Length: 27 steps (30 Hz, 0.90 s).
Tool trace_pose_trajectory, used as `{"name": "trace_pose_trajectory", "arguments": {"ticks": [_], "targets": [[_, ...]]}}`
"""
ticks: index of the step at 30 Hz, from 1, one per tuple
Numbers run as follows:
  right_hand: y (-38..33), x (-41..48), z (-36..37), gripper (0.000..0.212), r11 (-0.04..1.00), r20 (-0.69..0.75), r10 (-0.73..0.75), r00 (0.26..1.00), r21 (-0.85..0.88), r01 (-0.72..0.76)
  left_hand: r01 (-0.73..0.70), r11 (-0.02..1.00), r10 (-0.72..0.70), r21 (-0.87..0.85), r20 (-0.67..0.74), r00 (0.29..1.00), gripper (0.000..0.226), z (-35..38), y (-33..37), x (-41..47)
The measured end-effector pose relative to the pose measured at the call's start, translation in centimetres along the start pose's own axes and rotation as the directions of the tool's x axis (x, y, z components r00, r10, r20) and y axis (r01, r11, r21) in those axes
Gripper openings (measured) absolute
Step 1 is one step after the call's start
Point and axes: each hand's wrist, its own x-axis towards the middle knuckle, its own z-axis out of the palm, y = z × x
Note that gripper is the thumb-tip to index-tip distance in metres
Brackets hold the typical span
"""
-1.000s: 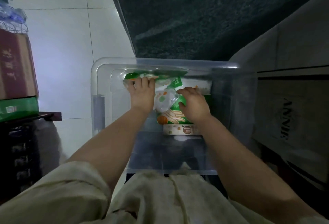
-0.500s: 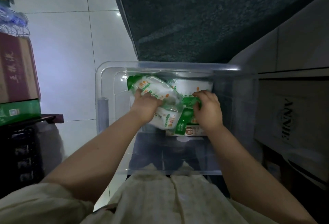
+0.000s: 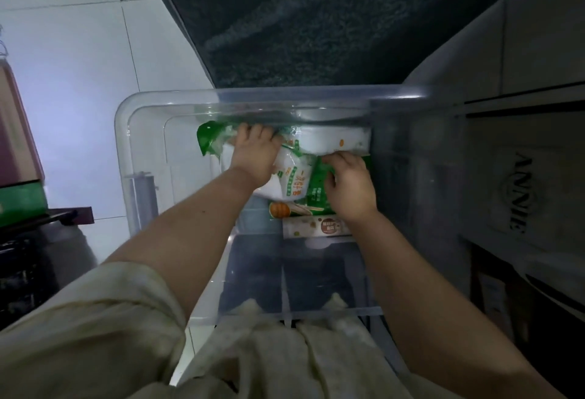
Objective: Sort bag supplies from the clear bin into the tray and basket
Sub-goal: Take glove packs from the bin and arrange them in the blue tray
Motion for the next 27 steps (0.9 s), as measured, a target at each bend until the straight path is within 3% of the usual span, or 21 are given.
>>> {"name": "trace_pose_trajectory", "arguments": {"ticks": [6,14,18,23,27], "targets": [[-1.2,-2.9,-3.7,0.034,0.997,0.051,-0.074,0.996,-0.024,0.075,0.089,0.993,-0.088,-0.072,0.022,0.996,0.036,-2.7,1.1,-3.6],[-4.2,-7.6,-12.6,0.035,0.985,-0.018,-0.151,0.988,-0.083,0.149,0.209,0.971,-0.221,-0.118,-0.097,0.97,0.041,-11.1,3.5,-10.6],[-6.3,-10.4,-16.7,0.035,0.975,-0.102,-0.198,0.975,-0.124,0.185,0.237,0.953,-0.271,-0.189,-0.179,0.946,0.034,-15.7,4.4,-13.3],[-8.1,-13.9,-19.5,0.03,0.967,-0.197,-0.186,0.963,-0.21,0.144,0.17,0.961,-0.23,-0.216,-0.289,0.929,0.029,-19.4,5.3,-15.8],[-9.9,-17.4,-18.2,0.029,0.965,-0.236,-0.071,0.969,-0.261,0.007,-0.003,0.974,-0.084,-0.225,-0.376,0.923,0.027,-20.8,6.3,-18.2]]}}
